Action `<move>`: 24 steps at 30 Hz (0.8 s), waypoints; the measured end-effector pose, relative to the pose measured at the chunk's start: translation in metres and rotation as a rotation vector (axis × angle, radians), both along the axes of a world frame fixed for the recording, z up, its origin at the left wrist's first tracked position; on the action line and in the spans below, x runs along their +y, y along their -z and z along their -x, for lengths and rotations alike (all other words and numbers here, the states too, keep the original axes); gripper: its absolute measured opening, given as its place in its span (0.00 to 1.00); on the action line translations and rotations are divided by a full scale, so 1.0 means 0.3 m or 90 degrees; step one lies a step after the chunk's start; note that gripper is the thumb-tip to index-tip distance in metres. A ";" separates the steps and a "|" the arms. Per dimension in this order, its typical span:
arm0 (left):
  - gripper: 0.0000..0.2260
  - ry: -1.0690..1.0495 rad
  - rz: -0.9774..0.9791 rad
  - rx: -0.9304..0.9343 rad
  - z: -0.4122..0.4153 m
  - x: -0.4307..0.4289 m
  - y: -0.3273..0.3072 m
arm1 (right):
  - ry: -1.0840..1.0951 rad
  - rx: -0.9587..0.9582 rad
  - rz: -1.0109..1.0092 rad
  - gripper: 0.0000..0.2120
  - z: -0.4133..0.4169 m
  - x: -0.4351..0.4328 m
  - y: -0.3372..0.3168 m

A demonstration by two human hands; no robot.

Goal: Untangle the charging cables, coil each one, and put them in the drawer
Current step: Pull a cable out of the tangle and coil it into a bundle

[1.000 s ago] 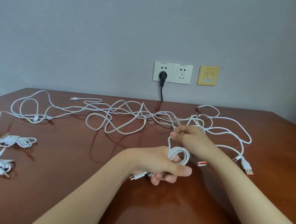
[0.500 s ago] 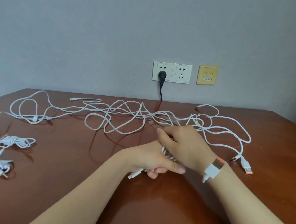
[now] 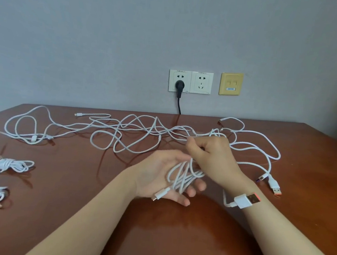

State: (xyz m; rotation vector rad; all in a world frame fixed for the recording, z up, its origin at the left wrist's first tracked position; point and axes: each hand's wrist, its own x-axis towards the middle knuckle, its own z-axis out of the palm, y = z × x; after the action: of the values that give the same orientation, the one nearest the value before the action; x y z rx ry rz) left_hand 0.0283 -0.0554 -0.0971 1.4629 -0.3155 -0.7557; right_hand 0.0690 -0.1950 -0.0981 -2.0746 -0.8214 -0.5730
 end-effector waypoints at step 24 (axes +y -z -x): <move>0.11 -0.077 -0.573 -0.490 0.014 -0.064 0.007 | 0.205 -0.007 0.134 0.25 0.003 0.000 0.011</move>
State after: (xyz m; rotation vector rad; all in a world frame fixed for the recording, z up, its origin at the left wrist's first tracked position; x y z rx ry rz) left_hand 0.0241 -0.0746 -0.0991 2.5901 -0.4883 -0.1736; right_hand 0.0681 -0.1950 -0.1014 -2.4216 -0.5759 -0.6937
